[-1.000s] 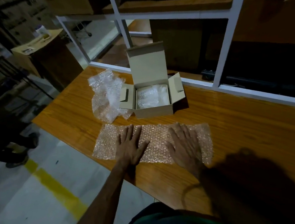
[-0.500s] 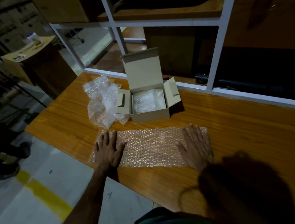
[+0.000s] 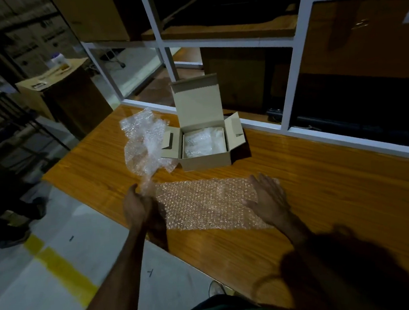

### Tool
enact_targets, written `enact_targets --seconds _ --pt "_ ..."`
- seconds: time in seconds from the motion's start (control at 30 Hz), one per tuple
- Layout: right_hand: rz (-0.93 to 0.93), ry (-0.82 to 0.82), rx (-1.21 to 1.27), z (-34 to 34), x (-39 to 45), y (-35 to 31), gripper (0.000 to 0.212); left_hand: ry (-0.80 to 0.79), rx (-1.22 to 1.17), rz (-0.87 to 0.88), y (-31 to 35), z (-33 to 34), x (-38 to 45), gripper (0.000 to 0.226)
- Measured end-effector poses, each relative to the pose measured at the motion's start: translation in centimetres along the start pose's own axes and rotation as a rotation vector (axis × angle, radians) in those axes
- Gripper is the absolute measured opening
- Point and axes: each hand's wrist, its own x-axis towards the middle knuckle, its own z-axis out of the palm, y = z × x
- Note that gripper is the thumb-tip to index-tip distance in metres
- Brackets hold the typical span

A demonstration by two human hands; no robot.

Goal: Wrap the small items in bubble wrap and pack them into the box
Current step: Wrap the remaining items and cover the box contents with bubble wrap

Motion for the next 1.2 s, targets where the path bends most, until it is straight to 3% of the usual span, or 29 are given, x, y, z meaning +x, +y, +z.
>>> enact_targets --seconds 0.13,0.27,0.47,0.6,0.7,0.77,0.83,0.97,1.07,1.2 --pt "-0.008 -0.036 0.187 -1.4 0.4 1.5 0.091 0.001 -0.173 0.164 4.0 1.6 -3.0 0.056" --pt "0.064 0.003 0.511 -3.0 0.1 2.3 0.065 -0.139 -0.287 0.188 9.5 4.8 -8.0 0.051" --pt "0.221 0.029 0.838 -5.7 0.0 3.4 0.046 -0.301 -0.315 0.284 15.8 11.1 -15.1 0.072" --pt "0.265 0.051 0.894 -6.1 -0.1 4.8 0.037 -0.613 -0.289 0.246 17.1 14.0 -18.1 0.101" --pt "0.260 0.074 0.853 -6.3 -0.3 5.3 0.037 -0.720 -0.344 0.210 16.2 14.1 -19.2 0.067" --pt "0.242 0.077 0.763 -6.5 -0.4 5.5 0.039 -0.686 -0.386 0.211 15.8 13.1 -19.6 0.044" --pt "0.228 0.071 0.717 -6.5 -0.6 5.7 0.042 -0.593 -0.345 0.287 15.3 12.1 -19.1 0.036" --pt "0.148 0.074 0.576 -5.9 -0.3 6.1 0.037 -0.192 0.003 0.547 12.6 11.3 -16.4 0.033" --pt "0.099 0.093 0.411 -5.2 0.4 6.6 0.038 -0.108 0.251 0.492 10.9 10.6 -14.3 0.037" --pt "0.059 0.085 0.224 -5.2 1.1 6.2 0.042 -0.189 0.319 0.270 8.2 9.9 -12.3 0.055"
